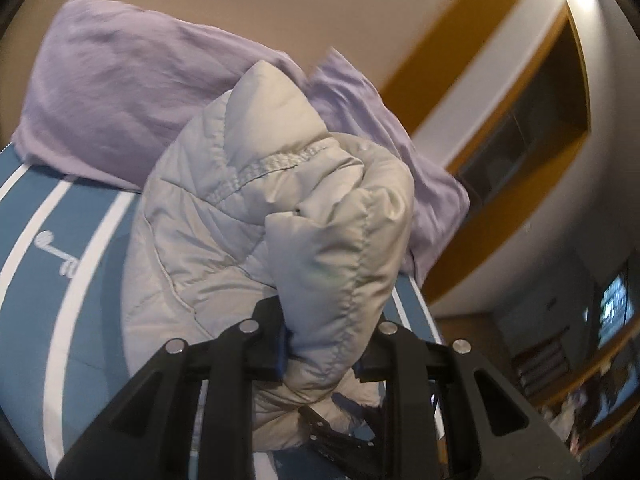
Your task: Fold large clothes
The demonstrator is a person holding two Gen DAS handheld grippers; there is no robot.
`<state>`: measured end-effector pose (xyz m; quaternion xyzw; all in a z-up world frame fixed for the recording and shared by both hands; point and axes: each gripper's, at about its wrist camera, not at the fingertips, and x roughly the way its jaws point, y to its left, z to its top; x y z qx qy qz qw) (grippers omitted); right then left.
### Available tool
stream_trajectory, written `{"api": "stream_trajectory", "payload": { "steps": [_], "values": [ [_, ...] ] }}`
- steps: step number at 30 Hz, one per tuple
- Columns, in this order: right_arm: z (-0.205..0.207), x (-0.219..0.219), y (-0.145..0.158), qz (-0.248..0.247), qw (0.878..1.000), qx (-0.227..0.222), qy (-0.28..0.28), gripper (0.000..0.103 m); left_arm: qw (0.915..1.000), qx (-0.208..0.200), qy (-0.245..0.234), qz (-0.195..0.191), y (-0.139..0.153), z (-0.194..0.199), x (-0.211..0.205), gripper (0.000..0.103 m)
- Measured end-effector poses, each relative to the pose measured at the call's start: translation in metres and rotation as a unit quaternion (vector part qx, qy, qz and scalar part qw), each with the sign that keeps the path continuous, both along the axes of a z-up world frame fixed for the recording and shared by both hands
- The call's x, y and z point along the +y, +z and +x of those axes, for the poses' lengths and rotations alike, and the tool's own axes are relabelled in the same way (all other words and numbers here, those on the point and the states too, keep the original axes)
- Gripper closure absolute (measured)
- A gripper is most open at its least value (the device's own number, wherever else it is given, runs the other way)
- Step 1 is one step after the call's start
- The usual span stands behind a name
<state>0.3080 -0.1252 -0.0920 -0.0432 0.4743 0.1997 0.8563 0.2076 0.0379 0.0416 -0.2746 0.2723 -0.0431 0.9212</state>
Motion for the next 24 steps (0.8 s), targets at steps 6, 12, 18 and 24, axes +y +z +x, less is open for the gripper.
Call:
{"api": "stream_trajectory", "payload": {
  "steps": [6,12,18,24],
  "values": [
    [-0.003,-0.009,0.003,0.013,1.000,0.000,0.007,0.043,0.9978,0.027,-0.052,0.030,-0.013,0.023,-0.040,0.080],
    [-0.015,-0.030,0.009,0.032,0.999,-0.009,-0.001,0.044,0.9918,0.056,-0.101,0.057,-0.032,0.043,-0.084,0.080],
    [-0.028,-0.061,0.016,0.043,0.998,-0.025,-0.024,0.044,0.9839,0.083,-0.133,0.086,-0.051,0.056,-0.116,0.079],
    [-0.037,-0.098,0.016,0.034,0.997,-0.030,-0.068,0.044,0.9755,0.108,-0.147,0.123,-0.071,0.062,-0.143,0.077]
  ]
}}
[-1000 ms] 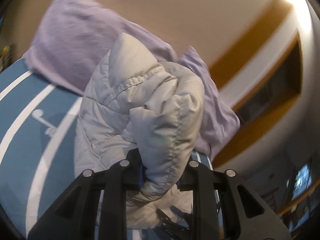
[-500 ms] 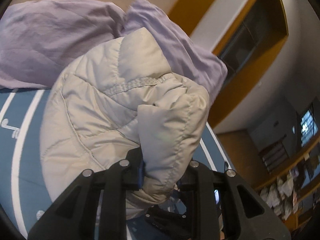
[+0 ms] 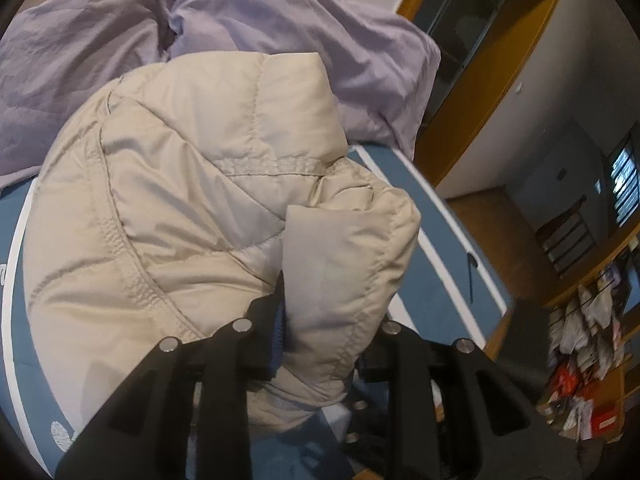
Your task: Fold large clothes
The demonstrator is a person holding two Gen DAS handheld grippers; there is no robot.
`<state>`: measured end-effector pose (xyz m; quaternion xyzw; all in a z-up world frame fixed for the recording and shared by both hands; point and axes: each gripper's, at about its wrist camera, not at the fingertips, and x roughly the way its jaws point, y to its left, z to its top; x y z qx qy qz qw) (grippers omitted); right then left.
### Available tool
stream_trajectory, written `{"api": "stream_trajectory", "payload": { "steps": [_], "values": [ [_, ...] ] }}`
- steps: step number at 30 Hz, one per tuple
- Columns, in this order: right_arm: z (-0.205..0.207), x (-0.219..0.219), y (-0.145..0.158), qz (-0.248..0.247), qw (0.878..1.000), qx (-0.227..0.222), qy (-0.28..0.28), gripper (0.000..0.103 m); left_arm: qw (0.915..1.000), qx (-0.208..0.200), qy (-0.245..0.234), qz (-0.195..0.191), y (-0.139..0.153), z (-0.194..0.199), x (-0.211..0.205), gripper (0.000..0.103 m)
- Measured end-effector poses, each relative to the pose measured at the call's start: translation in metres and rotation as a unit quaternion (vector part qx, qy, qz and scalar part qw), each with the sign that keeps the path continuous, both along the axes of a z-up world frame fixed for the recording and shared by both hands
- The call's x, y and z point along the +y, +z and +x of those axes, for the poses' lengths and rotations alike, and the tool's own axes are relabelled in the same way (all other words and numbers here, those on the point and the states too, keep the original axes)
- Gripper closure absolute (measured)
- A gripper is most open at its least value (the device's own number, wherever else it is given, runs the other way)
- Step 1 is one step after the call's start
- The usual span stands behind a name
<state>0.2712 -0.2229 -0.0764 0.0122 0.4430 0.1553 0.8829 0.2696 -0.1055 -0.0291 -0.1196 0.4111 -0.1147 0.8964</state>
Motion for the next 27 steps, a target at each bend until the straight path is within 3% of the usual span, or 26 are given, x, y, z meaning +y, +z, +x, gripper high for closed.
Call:
{"api": "stream_trajectory", "payload": {
  "steps": [3,6,8,10,19,27],
  "values": [
    [-0.001,-0.018,-0.003,0.001,1.000,0.008,-0.025,0.044,0.9998,0.001,0.002,0.020,-0.005,0.001,-0.007,0.075],
    [-0.002,-0.032,-0.004,0.002,0.999,0.009,-0.039,0.044,0.9994,-0.003,0.005,0.033,-0.005,-0.005,-0.010,0.066],
    [-0.003,-0.038,-0.003,0.000,0.999,0.007,-0.043,0.044,0.9999,-0.003,0.000,0.012,-0.002,-0.010,-0.009,0.037],
    [-0.003,-0.042,-0.001,-0.001,0.999,0.004,-0.047,0.044,1.0000,-0.005,0.004,0.003,0.003,-0.009,-0.014,0.029],
    [-0.002,-0.059,0.005,0.006,0.999,-0.002,-0.050,0.044,0.9978,-0.042,0.042,0.032,0.031,-0.045,-0.005,0.027],
    [0.003,-0.060,0.010,0.012,0.999,-0.010,-0.038,0.044,0.9874,-0.056,0.128,0.075,0.050,-0.059,0.041,0.027]
  ]
}}
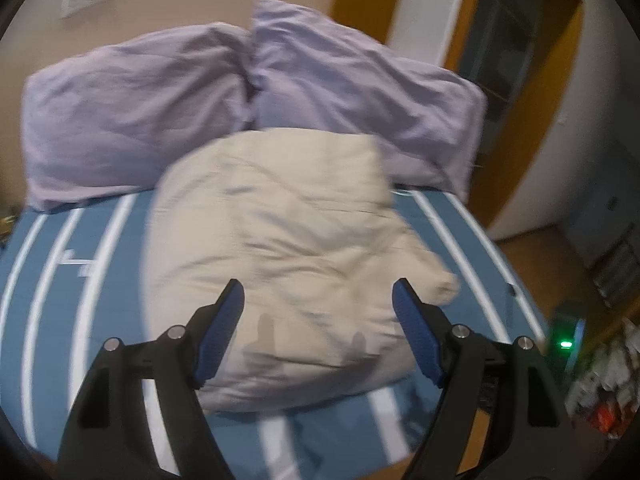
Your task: Fold large clothes
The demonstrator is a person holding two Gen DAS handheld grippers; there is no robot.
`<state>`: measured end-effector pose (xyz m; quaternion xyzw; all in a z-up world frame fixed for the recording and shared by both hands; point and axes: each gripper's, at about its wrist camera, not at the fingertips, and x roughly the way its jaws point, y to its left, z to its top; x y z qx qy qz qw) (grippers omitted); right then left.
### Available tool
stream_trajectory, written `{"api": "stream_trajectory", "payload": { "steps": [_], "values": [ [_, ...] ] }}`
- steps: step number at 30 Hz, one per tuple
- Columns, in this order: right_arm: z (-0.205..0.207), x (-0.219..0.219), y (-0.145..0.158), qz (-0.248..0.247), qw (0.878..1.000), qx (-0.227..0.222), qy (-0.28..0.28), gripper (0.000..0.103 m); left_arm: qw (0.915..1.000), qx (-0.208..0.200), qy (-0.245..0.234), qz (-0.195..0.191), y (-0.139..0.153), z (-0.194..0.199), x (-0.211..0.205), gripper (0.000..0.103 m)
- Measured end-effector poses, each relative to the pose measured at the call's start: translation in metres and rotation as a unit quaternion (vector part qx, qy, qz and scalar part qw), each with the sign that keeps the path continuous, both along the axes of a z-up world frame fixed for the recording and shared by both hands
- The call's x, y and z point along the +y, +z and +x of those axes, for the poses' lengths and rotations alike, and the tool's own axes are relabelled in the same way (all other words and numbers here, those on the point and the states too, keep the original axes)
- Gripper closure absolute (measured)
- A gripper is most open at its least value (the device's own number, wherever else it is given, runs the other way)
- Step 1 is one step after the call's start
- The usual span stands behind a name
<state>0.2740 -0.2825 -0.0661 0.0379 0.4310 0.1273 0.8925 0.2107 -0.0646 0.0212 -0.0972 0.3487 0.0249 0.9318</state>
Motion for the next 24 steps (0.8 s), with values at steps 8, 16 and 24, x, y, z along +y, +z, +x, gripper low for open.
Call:
{"api": "stream_trajectory", "payload": {
  "steps": [8,16,24],
  "values": [
    [0.004,0.001,0.001,0.000,1.000,-0.002,0.000,0.044,0.9959,0.035,0.073,0.041,-0.024,0.004,0.038,0.027],
    [0.012,-0.007,0.017,0.012,1.000,-0.015,-0.018,0.044,0.9968,0.062,0.050,0.006,-0.060,0.015,0.034,0.027],
    [0.022,0.001,0.042,0.029,0.999,-0.037,-0.018,0.044,0.9967,0.073,0.031,0.014,-0.080,0.021,0.020,0.028]
  ]
}}
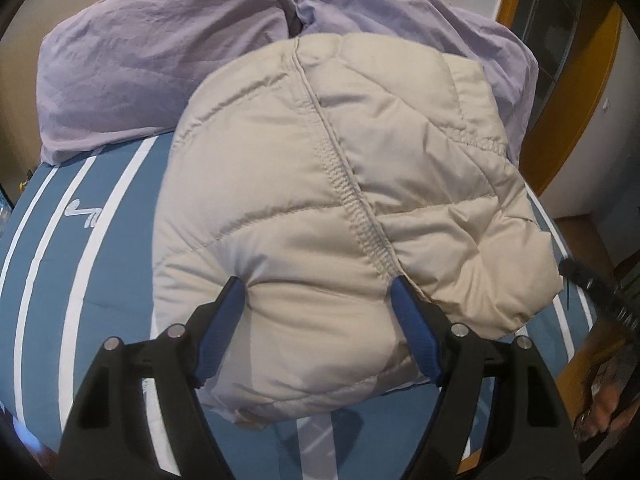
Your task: Fold large clothes
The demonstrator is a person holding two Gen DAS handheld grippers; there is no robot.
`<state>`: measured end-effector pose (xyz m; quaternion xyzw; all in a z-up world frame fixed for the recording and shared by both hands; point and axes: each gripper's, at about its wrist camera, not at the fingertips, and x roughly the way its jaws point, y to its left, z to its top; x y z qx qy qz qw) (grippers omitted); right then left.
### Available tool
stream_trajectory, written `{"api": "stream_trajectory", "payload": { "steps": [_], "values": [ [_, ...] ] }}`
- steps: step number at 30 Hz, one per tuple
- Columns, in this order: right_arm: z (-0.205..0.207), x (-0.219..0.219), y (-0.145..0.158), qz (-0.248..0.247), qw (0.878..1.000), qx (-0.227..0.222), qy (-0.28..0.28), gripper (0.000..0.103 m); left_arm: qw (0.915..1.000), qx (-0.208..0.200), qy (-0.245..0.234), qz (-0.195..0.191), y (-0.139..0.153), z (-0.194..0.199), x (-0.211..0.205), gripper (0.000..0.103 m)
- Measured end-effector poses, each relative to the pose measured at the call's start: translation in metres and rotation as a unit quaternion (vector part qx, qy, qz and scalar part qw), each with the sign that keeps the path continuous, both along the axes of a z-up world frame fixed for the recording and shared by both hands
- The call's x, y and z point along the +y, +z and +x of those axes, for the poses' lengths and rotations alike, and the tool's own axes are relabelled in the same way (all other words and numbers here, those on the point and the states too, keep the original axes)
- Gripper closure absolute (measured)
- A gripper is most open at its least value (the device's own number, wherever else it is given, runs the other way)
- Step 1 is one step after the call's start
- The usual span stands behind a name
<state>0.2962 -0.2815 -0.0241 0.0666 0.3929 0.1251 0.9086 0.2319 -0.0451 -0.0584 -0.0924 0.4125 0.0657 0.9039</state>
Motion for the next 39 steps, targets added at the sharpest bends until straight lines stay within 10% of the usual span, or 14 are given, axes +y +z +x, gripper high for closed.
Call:
{"api": "stream_trajectory", "payload": {
  "steps": [20,39],
  "values": [
    [0.017,0.064,0.020,0.042,0.997,-0.009,0.060,0.064,0.9994,0.004,-0.035,0.006,-0.011,0.001,-0.004,0.028],
    [0.026,0.070,-0.046,0.023,0.995,0.092,0.030,0.085,0.9977,-0.034,-0.052,-0.026,0.027,0.001,-0.001,0.028]
  ]
}}
